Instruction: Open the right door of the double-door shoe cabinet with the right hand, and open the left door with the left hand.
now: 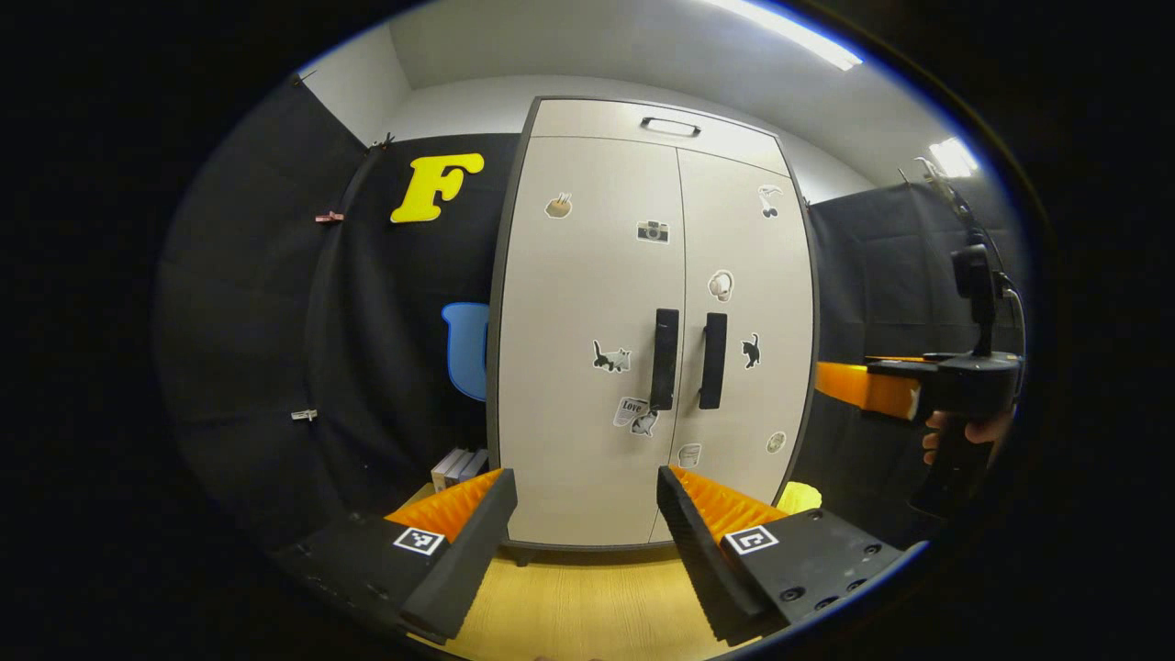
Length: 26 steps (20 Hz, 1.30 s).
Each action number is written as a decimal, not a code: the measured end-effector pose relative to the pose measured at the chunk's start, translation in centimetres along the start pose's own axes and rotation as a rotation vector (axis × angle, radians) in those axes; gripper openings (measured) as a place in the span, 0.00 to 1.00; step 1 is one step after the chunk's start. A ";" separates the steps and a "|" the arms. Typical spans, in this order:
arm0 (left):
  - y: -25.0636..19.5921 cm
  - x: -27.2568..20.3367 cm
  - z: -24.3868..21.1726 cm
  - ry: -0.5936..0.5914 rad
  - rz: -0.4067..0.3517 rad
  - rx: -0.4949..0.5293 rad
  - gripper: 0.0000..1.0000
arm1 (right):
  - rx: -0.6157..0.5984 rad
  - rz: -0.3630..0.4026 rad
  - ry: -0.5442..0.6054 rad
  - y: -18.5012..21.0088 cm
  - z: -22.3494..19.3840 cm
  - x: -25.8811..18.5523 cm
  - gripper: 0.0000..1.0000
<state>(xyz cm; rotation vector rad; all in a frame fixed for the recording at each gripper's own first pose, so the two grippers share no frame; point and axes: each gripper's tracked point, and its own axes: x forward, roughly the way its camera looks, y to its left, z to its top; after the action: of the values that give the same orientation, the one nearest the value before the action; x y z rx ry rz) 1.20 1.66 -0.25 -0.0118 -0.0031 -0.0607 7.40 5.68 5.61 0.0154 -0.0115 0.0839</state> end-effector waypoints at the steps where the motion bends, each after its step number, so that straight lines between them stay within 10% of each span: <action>1: 0.3 -0.2 0.1 -0.006 0.001 -0.011 0.95 | 0.005 0.007 -0.003 0.5 0.5 0.6 0.98; 11: 6.1 -1.9 -1.1 0.017 0.112 -0.005 0.95 | -0.026 0.028 -0.040 3.6 4.0 9.5 0.97; 26: 10.5 -4.2 -2.7 0.058 0.235 -0.011 0.95 | -0.019 0.003 0.108 5.6 -1.9 16.7 0.96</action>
<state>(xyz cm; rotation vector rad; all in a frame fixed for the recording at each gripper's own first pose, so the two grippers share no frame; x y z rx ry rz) -2.30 12.37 -3.09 -0.0214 0.0568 0.1743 23.59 12.65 4.00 -0.0081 0.0957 0.0880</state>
